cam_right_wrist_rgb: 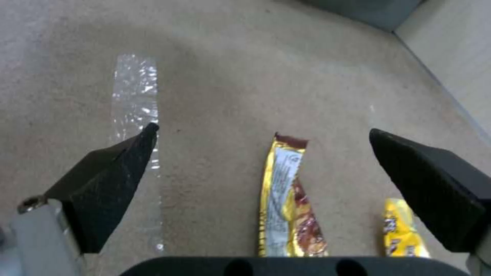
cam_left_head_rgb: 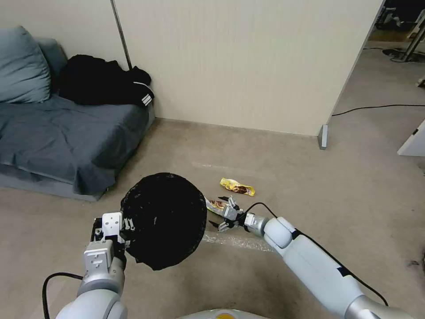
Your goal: Pick up the trash bin, then pick up the garbage from the floor and place it into the trash bin.
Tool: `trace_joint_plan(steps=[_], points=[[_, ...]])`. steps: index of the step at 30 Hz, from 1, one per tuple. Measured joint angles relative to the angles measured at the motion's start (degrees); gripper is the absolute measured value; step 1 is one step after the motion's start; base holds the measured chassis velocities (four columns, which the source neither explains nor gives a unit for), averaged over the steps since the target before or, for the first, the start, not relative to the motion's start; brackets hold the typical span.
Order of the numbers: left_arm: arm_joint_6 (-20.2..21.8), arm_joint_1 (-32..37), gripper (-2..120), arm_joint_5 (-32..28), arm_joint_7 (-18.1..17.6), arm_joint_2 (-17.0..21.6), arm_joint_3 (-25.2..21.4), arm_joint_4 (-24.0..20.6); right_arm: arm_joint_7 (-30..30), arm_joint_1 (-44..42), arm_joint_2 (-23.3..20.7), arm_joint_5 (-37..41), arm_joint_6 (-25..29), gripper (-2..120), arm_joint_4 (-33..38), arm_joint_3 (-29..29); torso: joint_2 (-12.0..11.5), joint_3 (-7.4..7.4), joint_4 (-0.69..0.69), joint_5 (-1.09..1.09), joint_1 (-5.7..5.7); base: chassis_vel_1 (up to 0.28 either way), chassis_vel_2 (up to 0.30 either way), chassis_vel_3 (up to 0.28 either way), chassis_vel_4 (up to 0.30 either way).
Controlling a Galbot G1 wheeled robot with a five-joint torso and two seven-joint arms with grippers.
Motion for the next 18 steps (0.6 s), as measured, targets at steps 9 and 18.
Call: trace_joint_plan(steps=[9, 18], points=[[-0.3, 1.4, 2, 0.8, -0.1, -0.1, 0.0, -0.4, -0.7, 0.7, 3.7, -3.9, 4.2, 100, -7.9, 5.2, 0.0, 0.00, 0.01, 0.02, 0.00, 0.000, 0.000, 0.000, 0.000], [-0.6, 3.2, 2, 2.0, -0.1, -0.1, 0.1, -0.8, -0.8, 1.3, 5.7, -6.3, 6.4, 100, -13.2, 10.0, 0.0, 0.00, 0.00, 0.02, 0.00, 0.000, 0.000, 0.000, 0.000]])
